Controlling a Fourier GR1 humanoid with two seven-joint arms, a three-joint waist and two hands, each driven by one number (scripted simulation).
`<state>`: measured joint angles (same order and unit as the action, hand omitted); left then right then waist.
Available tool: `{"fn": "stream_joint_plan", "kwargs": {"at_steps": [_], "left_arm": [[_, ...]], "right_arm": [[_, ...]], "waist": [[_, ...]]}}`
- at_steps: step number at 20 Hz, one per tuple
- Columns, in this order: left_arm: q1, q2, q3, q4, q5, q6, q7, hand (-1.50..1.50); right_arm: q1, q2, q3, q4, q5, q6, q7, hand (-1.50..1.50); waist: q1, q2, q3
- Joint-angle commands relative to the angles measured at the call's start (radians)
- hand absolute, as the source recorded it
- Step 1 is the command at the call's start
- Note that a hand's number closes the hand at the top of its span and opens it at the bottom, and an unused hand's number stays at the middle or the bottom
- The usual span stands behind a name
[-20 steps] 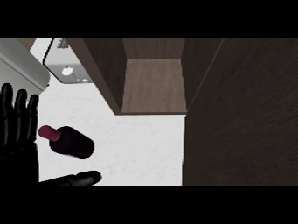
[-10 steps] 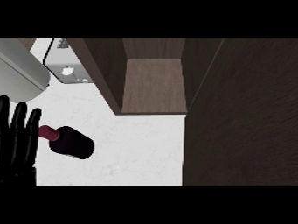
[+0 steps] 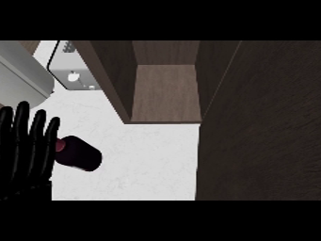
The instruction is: Pick up the wine, place it into the cabinet and close the cabinet
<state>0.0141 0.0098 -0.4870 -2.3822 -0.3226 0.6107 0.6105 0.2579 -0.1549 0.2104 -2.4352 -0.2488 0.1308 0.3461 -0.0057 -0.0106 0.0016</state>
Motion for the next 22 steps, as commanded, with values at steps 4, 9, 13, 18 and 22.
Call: {"fn": "stream_joint_plan", "kwargs": {"at_steps": [4, 9, 13, 18, 22], "left_arm": [[-0.020, 0.016, -0.024, -0.124, -0.177, 0.039, 0.085, -1.50], [-0.029, 0.068, 0.037, -0.184, -0.171, 0.045, 0.137, -1.50], [-0.048, 0.091, 0.060, -0.145, -0.150, 0.055, 0.090, -1.50], [-0.005, 0.120, 0.100, -0.131, -0.159, 0.079, 0.098, -1.50], [0.115, 0.150, 0.126, -0.123, -0.074, 0.099, 0.010, -1.50]], "right_arm": [[0.020, 0.012, 0.049, -0.204, 0.002, -0.062, 0.090, -1.50], [0.062, 0.000, 0.070, -0.219, 0.006, -0.060, 0.083, -1.50], [0.022, -0.019, 0.028, -0.244, -0.038, -0.073, 0.124, -1.50], [0.019, -0.018, 0.016, -0.244, -0.032, -0.084, 0.121, -1.50], [0.053, -0.021, -0.003, -0.249, -0.065, -0.070, 0.105, -1.50]], "waist": [[0.008, -0.002, 0.000], [0.008, -0.009, 0.001], [0.006, -0.002, -0.001], [0.008, 0.000, -0.001], [0.007, 0.002, -0.002]]}}
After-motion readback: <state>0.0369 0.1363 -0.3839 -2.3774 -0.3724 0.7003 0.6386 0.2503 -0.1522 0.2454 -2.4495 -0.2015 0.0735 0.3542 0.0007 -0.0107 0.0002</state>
